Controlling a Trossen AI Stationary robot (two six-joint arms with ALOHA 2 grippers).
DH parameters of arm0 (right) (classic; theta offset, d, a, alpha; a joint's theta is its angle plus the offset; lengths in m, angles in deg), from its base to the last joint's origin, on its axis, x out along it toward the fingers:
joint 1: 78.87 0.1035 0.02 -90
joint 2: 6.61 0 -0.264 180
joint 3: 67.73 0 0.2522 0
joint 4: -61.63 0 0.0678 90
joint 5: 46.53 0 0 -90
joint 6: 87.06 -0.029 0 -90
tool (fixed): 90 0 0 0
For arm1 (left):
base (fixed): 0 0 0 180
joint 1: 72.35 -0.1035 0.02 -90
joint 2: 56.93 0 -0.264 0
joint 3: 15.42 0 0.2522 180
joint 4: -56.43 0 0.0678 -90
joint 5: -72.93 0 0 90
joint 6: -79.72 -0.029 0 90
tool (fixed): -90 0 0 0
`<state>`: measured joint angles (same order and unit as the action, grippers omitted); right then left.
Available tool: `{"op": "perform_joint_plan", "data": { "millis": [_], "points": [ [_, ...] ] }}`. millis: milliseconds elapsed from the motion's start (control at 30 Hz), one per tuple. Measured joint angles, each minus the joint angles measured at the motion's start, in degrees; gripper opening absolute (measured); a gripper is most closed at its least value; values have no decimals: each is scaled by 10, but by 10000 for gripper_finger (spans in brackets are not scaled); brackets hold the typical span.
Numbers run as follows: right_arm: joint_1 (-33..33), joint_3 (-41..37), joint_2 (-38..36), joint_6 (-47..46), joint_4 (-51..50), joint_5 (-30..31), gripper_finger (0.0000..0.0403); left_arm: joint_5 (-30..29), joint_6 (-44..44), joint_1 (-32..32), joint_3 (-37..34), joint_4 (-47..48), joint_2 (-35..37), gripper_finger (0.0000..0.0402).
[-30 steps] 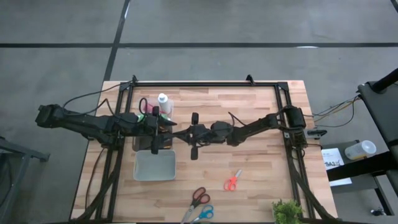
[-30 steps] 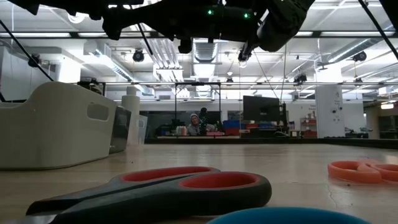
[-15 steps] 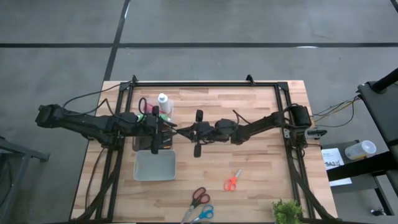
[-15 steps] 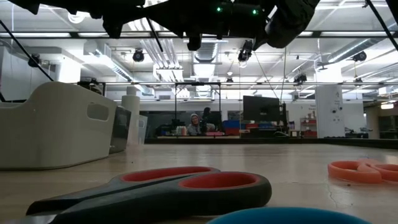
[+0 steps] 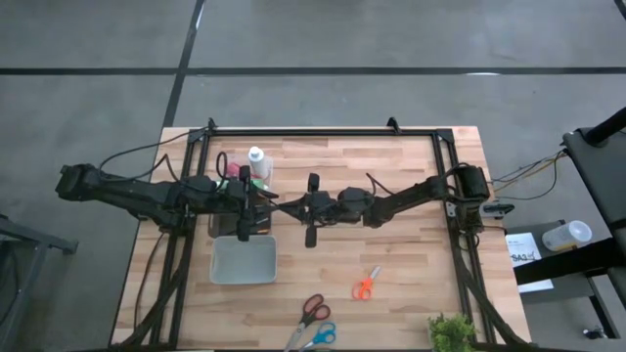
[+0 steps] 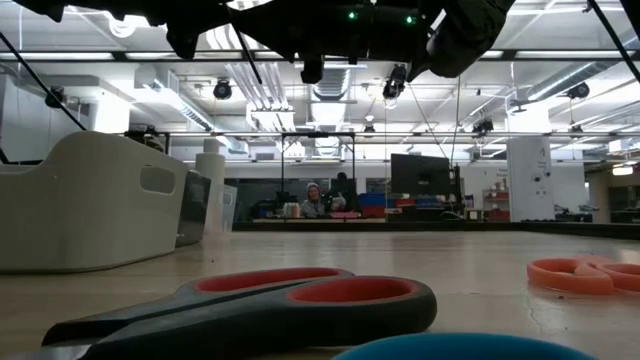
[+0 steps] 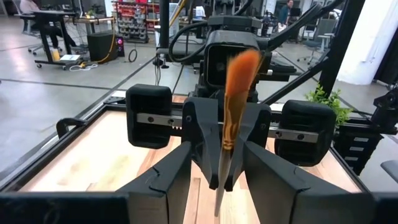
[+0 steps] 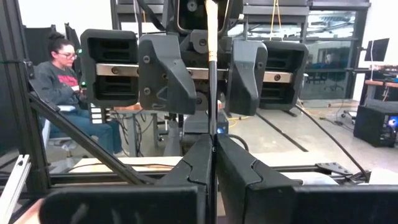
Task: Pick & Place Paint Supplies
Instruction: Put the orange paint brush into the black bin
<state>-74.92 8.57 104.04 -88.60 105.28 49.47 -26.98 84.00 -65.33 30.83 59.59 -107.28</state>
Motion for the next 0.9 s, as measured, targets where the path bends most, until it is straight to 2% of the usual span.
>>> {"op": "perform_joint_plan", "data": {
  "millis": [333,467,700,900],
  "points": [
    [0,0,1,2,0,0,12,0,0,0,0,1,0,147],
    [0,0,1,2,-1,0,12,0,0,0,0,1,0,114],
    [0,0,1,2,-1,-1,12,0,0,0,0,1,0,21],
    [0,0,1,2,-1,0,12,0,0,0,0,1,0,22]
  ]
}}
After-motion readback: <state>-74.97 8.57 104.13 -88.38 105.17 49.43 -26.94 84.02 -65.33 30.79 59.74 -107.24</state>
